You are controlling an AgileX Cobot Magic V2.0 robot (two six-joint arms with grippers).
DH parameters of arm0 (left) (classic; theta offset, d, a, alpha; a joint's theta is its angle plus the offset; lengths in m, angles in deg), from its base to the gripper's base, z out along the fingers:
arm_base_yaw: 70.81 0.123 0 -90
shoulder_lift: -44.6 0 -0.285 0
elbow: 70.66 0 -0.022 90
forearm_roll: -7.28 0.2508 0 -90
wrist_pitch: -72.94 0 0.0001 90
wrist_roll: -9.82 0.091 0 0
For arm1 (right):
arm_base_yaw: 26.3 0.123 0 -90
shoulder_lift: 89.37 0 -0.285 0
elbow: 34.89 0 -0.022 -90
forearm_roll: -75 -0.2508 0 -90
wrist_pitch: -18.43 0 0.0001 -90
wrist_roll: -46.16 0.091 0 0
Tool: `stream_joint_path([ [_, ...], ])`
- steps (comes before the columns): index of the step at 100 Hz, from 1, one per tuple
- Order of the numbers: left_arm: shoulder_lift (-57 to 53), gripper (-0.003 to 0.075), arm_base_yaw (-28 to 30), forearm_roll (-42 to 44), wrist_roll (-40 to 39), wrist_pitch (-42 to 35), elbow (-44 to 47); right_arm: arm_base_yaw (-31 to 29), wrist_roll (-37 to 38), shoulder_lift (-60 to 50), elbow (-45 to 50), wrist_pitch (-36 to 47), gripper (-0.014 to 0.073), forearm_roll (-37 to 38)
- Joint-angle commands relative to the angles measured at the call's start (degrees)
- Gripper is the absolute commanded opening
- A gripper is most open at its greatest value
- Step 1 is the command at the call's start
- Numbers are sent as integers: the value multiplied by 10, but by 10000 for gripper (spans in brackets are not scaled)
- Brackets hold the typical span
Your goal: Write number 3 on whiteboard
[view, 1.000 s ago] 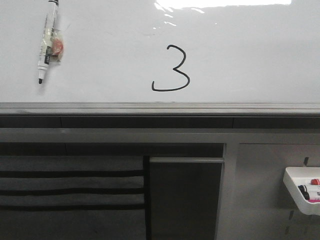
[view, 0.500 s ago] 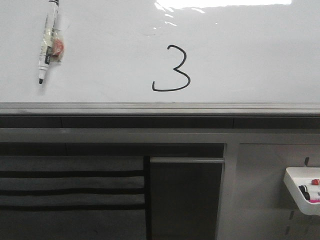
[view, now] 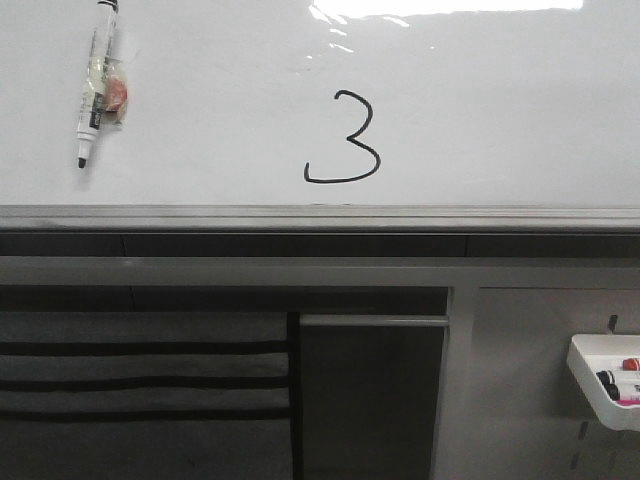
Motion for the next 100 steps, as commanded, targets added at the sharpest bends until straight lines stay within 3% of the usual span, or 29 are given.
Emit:
stream_joint_path([
  [1, -18, -18, -5, -4, -7, -51, 1, -3, -2, 4, -13, 40, -74, 11],
  [40, -18, -18, -5, -27, 48, -52, 1, -3, -2, 4, -13, 41, -74, 11],
  [100, -18, -18, -4, -27, 48, -52, 1, -3, -2, 4, -13, 41, -74, 11],
])
